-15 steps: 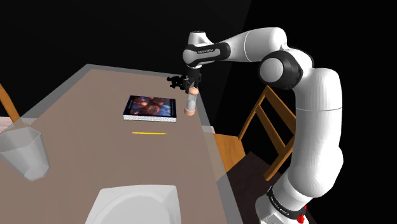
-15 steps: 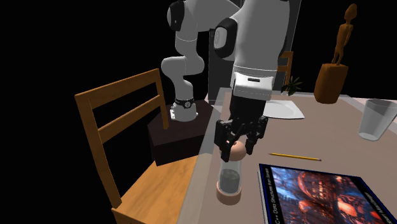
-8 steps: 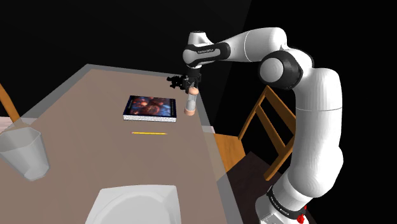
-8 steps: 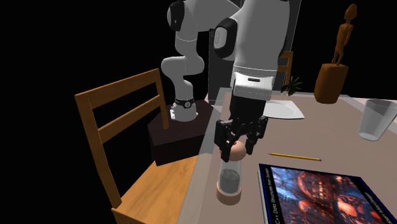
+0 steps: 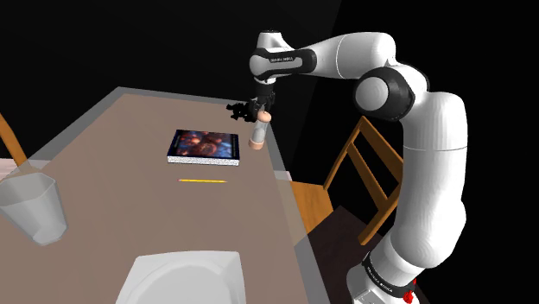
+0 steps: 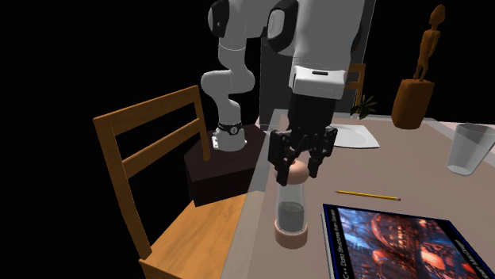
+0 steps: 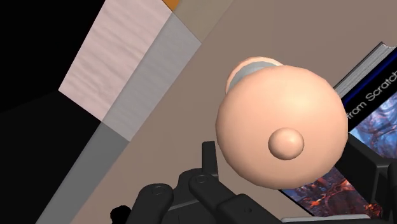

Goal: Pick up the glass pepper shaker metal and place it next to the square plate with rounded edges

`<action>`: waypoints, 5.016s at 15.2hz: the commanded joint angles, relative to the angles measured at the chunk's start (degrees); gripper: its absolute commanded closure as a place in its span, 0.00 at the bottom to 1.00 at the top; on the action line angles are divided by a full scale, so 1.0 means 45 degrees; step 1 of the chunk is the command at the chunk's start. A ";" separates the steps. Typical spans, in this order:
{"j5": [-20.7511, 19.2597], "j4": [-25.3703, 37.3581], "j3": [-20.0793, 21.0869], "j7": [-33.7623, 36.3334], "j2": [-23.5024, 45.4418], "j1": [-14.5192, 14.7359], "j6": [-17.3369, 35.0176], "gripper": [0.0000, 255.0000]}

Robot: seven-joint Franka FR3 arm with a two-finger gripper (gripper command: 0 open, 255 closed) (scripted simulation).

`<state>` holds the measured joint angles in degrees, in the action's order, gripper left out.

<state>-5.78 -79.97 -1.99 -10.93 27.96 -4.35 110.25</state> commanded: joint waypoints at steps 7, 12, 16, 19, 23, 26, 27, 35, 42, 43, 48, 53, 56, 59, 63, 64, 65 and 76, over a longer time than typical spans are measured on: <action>0.0035 0.1202 0.0003 -0.0126 -0.0096 0.0006 -0.1293 1.00; 0.0010 0.1083 0.0033 -0.0030 -0.0650 0.0121 -0.1741 1.00; -0.0137 -0.1614 0.0196 0.0631 -0.2718 0.0557 -0.1180 1.00; -0.0217 -0.3244 0.0372 0.1149 -0.4092 0.0863 -0.0980 1.00; -0.0260 -0.5059 0.0683 0.1862 -0.5775 0.1245 -0.0930 1.00; -0.0230 -0.6203 0.0963 0.2409 -0.6952 0.1528 -0.1026 1.00; -0.0207 -0.6548 0.1065 0.2593 -0.7330 0.1621 -0.1080 1.00; 0.0226 -0.8708 0.2026 0.4103 -1.0102 0.2408 -0.1851 1.00; 0.0938 -0.9773 0.3053 0.5525 -1.2113 0.3179 -0.2899 1.00; 0.1060 -0.9864 0.3211 0.5741 -1.2362 0.3296 -0.3068 1.00; 0.1729 -1.0092 0.4053 0.6876 -1.3436 0.3890 -0.3946 1.00; 0.2469 -0.9948 0.4978 0.8114 -1.4199 0.4458 -0.4838 1.00; 0.2928 -0.9688 0.5573 0.8908 -1.4496 0.4766 -0.5357 1.00; 0.3388 -0.9302 0.6200 0.9741 -1.4667 0.5035 -0.5850 1.00; 0.3986 -0.8596 0.7096 1.0910 -1.4704 0.5306 -0.6460 1.00; 0.4129 -0.8386 0.7331 1.1214 -1.4677 0.5358 -0.6602 1.00; 0.4267 -0.8163 0.7571 1.1523 -1.4637 0.5402 -0.6740 1.00; 0.5364 -0.5936 1.0186 1.4545 -1.3779 0.5414 -0.7508 1.00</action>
<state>18.08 -106.28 43.53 54.17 -33.86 19.90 76.15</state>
